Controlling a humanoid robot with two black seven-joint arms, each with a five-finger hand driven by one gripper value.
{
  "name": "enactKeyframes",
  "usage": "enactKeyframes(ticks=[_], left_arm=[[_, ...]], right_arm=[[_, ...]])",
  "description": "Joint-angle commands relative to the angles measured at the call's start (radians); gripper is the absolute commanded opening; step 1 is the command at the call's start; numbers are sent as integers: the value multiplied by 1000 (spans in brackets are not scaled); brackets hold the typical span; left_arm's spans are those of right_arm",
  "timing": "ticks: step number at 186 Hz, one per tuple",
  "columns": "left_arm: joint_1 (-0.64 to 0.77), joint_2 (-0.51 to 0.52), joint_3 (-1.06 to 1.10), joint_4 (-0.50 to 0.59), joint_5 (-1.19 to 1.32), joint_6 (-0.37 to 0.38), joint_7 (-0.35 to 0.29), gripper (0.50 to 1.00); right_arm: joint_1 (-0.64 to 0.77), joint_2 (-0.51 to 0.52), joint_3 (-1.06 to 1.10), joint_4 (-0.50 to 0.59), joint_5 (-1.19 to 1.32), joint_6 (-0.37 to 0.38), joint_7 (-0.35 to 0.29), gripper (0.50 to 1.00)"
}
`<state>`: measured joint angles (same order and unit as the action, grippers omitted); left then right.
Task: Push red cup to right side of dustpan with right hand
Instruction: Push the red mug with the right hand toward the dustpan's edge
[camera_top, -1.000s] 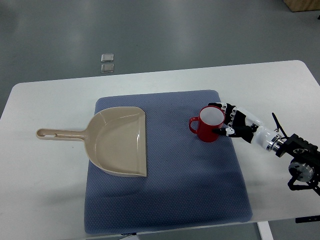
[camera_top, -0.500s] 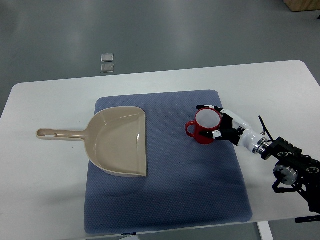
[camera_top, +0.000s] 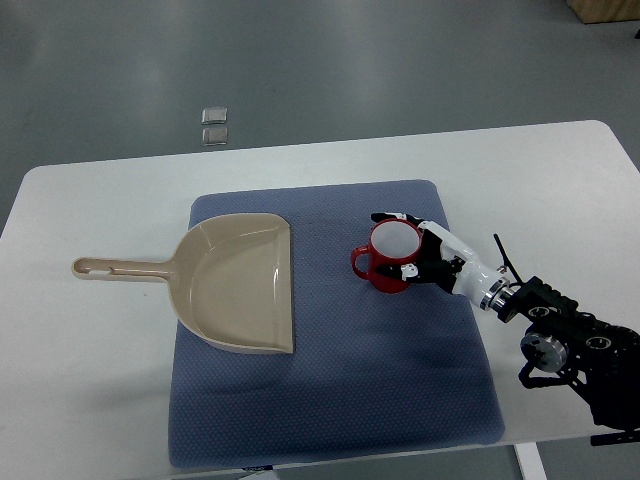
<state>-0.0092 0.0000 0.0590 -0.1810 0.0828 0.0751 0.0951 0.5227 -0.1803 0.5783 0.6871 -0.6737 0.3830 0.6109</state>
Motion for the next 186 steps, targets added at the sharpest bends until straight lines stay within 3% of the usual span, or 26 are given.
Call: enactKeyframes(ticks=[1, 186], left_arm=[[0, 0, -1, 0, 0, 0, 0, 1000], [0, 0, -2, 0, 0, 0, -2, 1000]], right_arm=[[0, 12, -3, 0, -6, -6, 0, 934], [34, 127, -28, 3, -32, -50, 0, 932]])
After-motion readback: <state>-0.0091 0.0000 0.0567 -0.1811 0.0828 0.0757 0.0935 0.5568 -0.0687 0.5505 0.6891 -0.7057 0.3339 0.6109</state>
